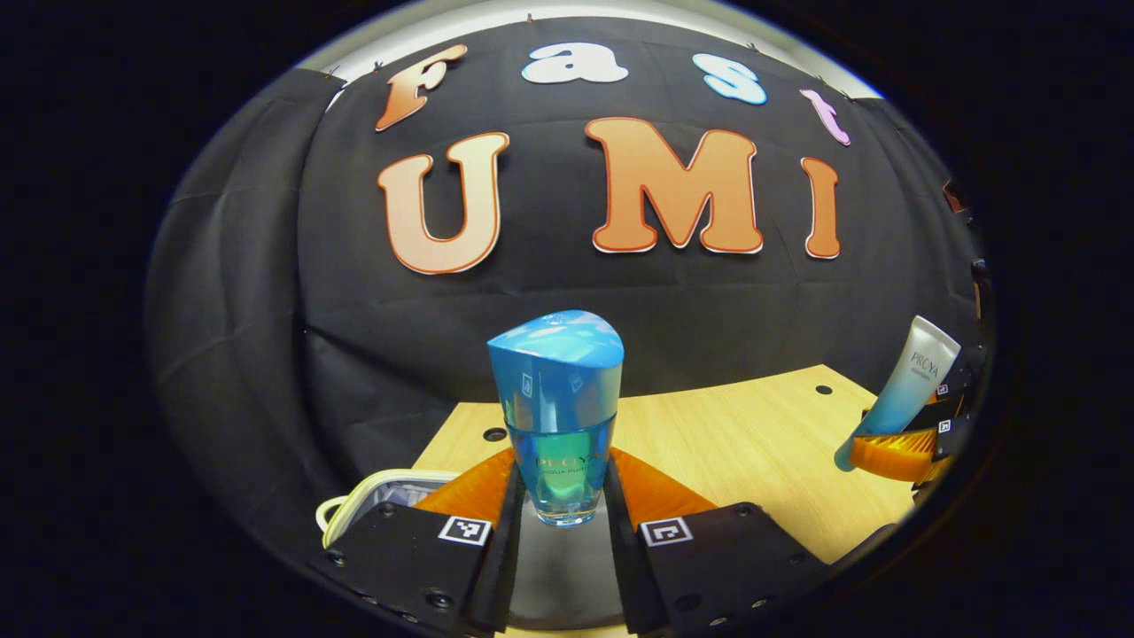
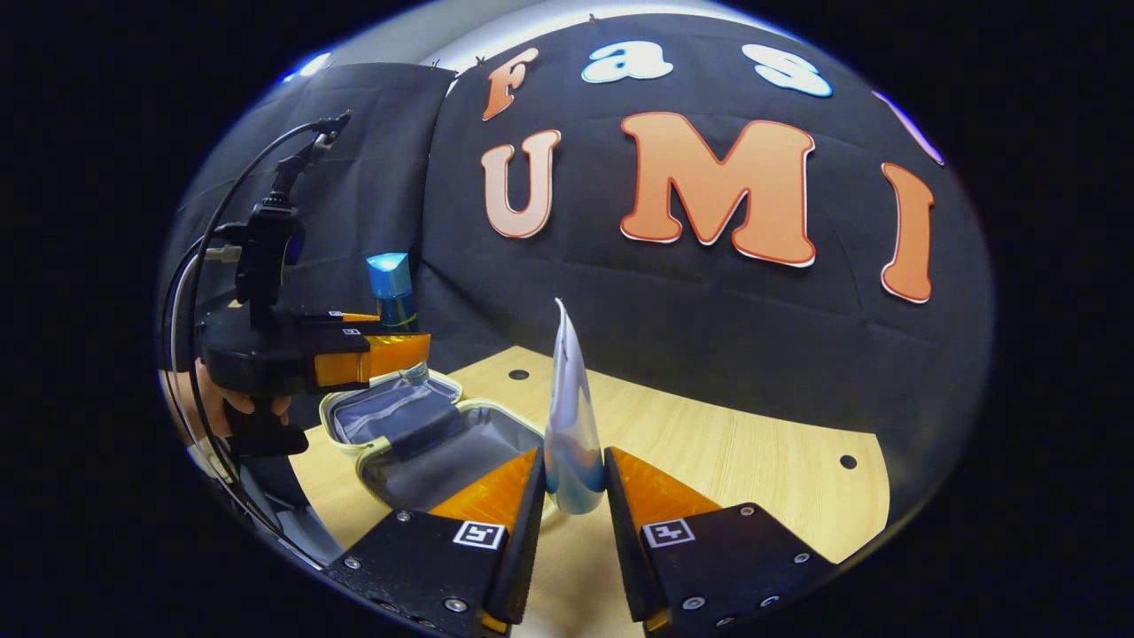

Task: First open the suitcase, pack the skin care products into it, and then close the suitcase.

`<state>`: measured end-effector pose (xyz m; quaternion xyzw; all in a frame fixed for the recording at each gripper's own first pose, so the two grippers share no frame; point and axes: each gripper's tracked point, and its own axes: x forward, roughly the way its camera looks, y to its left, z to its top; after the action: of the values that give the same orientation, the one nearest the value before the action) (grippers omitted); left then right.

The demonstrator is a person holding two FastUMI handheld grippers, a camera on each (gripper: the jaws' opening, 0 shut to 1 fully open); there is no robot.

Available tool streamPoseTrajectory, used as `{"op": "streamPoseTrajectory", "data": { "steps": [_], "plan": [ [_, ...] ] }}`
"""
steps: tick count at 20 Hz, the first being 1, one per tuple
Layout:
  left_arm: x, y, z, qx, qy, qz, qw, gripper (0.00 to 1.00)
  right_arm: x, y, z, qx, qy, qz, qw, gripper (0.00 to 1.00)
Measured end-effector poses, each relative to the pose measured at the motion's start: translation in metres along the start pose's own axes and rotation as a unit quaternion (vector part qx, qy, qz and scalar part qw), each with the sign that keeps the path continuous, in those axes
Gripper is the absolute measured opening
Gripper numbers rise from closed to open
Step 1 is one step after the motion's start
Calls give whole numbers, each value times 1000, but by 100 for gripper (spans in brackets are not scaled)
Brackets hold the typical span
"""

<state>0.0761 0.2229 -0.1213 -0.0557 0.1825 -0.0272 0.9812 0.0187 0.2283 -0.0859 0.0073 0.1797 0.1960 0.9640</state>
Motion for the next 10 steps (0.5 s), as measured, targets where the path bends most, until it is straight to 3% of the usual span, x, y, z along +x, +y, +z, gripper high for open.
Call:
{"op": "streamPoseTrajectory", "data": {
  "steps": [4,10],
  "plan": [
    [3,22,-14,-10,20,-22,1000,47,19,30,11,2,-5,1,1000,42],
    [20,33,-78,-16,99,-76,992,47,40,67,-6,38,18,-14,999,42]
  ]
}}
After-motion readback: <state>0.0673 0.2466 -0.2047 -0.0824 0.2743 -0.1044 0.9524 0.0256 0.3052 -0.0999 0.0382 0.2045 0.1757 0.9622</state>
